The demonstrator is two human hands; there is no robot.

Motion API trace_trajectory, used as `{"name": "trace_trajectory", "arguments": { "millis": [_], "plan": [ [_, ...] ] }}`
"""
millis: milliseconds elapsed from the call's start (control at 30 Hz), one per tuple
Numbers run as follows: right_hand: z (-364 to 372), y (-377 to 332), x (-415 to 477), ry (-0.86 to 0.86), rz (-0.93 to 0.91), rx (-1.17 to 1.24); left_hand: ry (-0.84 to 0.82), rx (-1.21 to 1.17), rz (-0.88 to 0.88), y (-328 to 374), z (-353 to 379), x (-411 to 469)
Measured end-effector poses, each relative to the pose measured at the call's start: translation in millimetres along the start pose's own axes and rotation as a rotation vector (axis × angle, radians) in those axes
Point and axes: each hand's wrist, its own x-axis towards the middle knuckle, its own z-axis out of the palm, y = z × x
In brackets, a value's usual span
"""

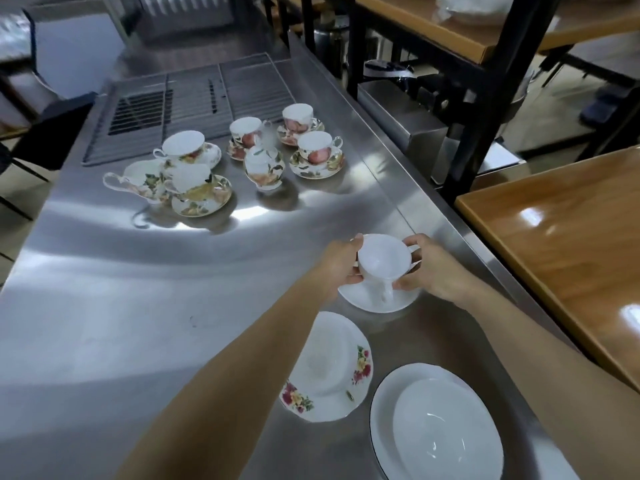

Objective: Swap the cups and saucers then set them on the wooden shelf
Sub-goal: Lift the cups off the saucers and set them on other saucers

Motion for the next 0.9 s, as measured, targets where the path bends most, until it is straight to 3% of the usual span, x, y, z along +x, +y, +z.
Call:
{"name": "trace_trajectory", "arguments": {
  "millis": [433,733,900],
  "plan": [
    [0,9,14,-0.021,-0.027,-0.043,0.052,-0.052,-0.012,-8,3,9],
    [-5,10,4,-0.117,-0.008,0.181,0.100,0.083,0.040,-12,-1,13],
    [-1,11,1,-0.080,-0.014,0.150,0.086,0.032,0.068,-11,2,8]
  ]
}}
